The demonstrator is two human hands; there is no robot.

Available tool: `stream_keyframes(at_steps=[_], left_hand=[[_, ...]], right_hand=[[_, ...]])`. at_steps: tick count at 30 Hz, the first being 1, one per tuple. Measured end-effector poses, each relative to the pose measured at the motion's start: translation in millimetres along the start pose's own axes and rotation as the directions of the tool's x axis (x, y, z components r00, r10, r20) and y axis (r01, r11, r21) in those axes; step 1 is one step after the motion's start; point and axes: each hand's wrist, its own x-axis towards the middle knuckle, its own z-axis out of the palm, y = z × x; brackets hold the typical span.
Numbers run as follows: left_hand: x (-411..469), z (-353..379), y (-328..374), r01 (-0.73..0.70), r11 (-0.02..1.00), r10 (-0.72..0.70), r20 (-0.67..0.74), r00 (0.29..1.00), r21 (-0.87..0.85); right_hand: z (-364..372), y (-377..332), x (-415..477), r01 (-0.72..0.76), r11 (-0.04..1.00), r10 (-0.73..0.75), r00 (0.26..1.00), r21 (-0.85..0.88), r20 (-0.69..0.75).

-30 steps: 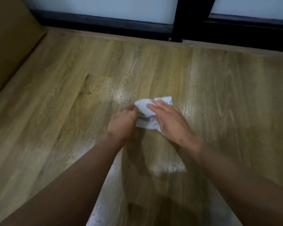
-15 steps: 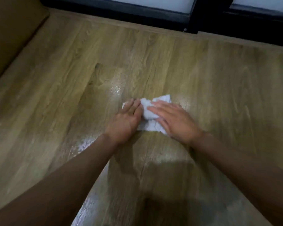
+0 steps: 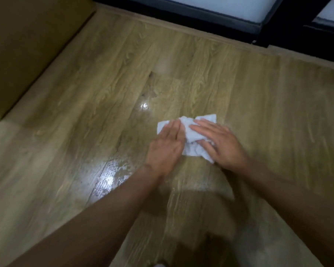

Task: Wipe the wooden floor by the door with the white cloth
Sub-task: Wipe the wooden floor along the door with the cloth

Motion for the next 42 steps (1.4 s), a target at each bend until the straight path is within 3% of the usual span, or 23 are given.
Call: stream_keyframes(at_steps=[2,3,4,6,9,12,15,19,24,31,35,38,42], left_hand=[[26,-11,-16,0.051,0.995,-0.054,0.031,0.998,0.084],[41,-17,-32,0.054,0.997,-0.058,0.067,0.996,0.053],[55,-20,-47,0.146,0.989,-0.142,0.113,0.983,-0.031],[72,-31,-74,0.303,0.949,-0.289,0.147,0.946,-0.086],[63,-38,-82,0.413,0.907,-0.394,0.185,0.900,-0.080],[17,-26,-57,0.341,0.939,-0.345,0.103,0.933,0.051],[-7,-18,-55,0.259,0.963,-0.265,0.105,0.958,0.071],[31,-23,-95,0.307,0.944,-0.319,0.099,0.942,0.125],[65,-40,-141,0.531,0.836,-0.517,0.124,0.847,-0.139],[3,-8,-135,0.411,0.909,-0.411,0.006,0.911,-0.070],[42,-20,-180,0.514,0.853,-0.518,-0.031,0.855,-0.094],[76,-43,-204,0.625,0.775,-0.625,0.034,0.780,-0.090],[82,-46,-193,0.607,0.791,-0.607,0.016,0.794,-0.074]], right_hand=[[9,-1,34,-0.125,0.992,0.127,0.990,0.035,-0.053],[14,-6,58,-0.179,0.983,0.181,0.980,0.035,-0.076],[20,-12,84,-0.210,0.977,0.213,0.973,0.037,-0.089],[34,-34,126,-0.254,0.965,0.257,0.965,0.064,-0.053],[47,-70,135,-0.230,0.970,0.227,0.973,0.077,0.046],[43,-71,84,-0.090,0.989,0.088,0.996,0.120,0.020],[36,-53,58,0.060,0.998,-0.059,0.996,-0.009,0.069],[39,-50,125,0.023,0.995,-0.018,0.999,-0.096,0.049],[71,-83,196,-0.092,0.983,0.102,0.993,-0.157,0.057],[66,-75,140,0.129,0.990,-0.131,0.991,0.056,0.022],[76,-88,226,0.057,0.998,-0.058,0.996,0.016,0.075],[80,-105,280,-0.091,0.995,0.088,0.992,0.035,0.085],[79,-110,251,-0.066,0.996,0.065,0.998,0.060,0.008]])
